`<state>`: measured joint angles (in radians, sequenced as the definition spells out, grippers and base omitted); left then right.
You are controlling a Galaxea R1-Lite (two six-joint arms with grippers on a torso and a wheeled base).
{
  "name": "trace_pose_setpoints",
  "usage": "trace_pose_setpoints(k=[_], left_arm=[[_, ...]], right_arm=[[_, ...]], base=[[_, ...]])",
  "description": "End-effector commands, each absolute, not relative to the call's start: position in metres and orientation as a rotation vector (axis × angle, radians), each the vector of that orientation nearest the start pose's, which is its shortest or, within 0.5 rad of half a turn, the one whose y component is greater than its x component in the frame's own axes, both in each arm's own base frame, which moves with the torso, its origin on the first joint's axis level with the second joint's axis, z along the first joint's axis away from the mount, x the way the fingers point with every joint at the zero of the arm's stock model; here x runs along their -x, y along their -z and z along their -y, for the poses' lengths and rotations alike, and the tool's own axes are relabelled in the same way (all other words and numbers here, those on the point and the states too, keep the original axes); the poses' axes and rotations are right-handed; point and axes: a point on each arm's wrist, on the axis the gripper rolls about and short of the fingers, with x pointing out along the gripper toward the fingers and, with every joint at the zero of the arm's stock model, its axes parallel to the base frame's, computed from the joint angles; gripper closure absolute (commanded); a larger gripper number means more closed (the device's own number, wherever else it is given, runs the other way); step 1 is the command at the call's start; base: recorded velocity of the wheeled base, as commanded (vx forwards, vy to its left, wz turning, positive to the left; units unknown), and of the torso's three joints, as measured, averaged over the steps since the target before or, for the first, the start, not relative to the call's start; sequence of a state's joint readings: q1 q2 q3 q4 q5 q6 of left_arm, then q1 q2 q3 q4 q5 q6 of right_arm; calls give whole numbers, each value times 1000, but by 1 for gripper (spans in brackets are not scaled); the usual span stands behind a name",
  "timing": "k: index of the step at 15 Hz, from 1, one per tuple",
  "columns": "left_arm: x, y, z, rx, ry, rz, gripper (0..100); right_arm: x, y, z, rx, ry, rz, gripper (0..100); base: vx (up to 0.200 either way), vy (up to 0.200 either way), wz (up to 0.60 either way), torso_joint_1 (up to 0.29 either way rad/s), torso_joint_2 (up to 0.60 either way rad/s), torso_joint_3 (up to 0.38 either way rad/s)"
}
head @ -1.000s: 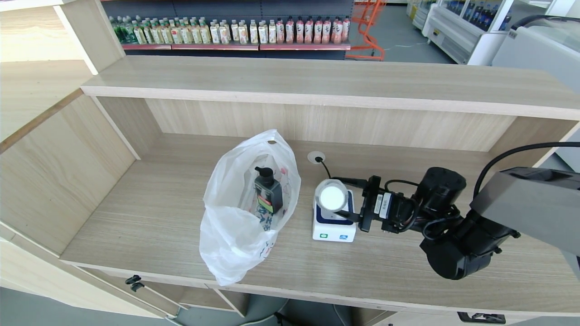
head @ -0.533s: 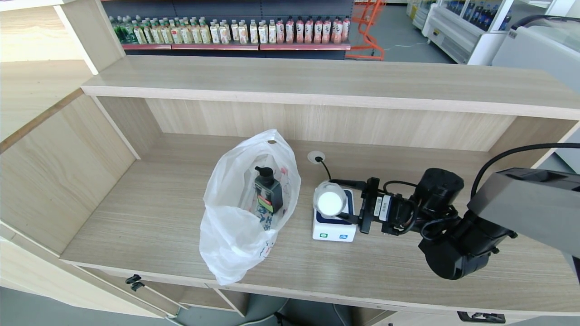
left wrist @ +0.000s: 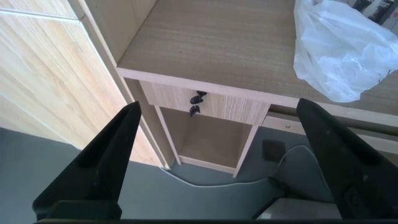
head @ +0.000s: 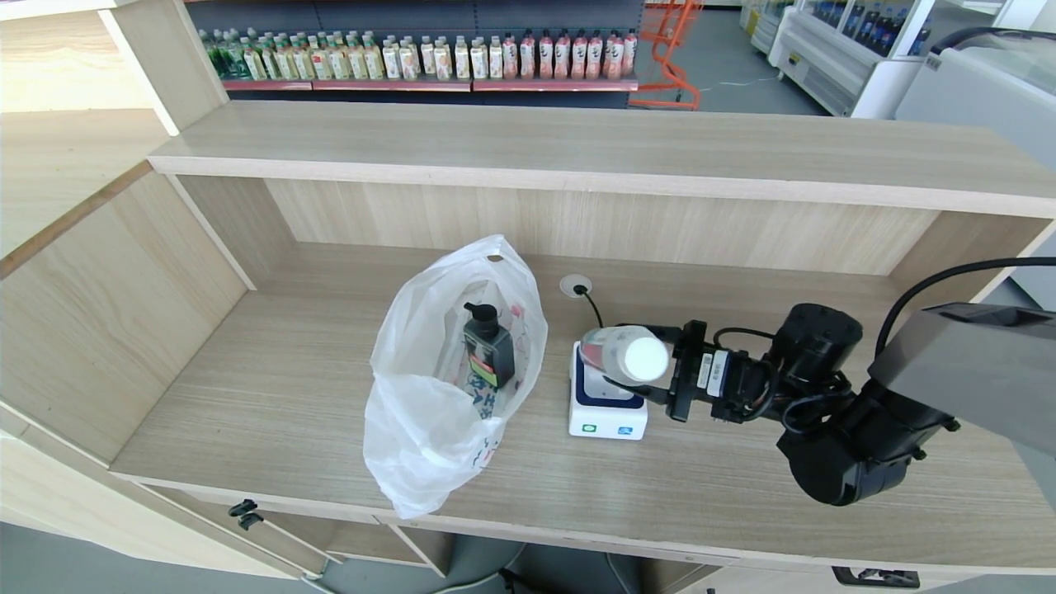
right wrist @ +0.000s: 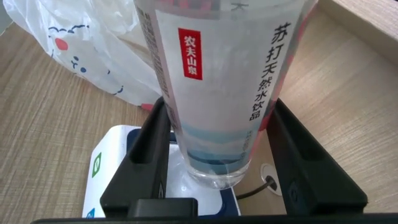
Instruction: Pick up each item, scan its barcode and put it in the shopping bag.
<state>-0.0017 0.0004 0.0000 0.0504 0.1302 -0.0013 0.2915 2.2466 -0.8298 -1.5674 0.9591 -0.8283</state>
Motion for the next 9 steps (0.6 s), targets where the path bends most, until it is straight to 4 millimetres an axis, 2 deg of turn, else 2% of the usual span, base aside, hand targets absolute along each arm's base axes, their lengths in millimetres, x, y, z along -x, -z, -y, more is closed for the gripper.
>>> trace_pose_setpoints(k=[1,9], left_arm=[[23,-70,-3,-2,-129,-49,0],[23,-70,-3,-2,-129,-52,0]], right_arm=[[-359,-91,-123,774,-1099,669,100],[-354,-92,-119,763,-1100,647,100]], base=[[0,0,0,0,0,0],[0,0,0,0,0,0]])
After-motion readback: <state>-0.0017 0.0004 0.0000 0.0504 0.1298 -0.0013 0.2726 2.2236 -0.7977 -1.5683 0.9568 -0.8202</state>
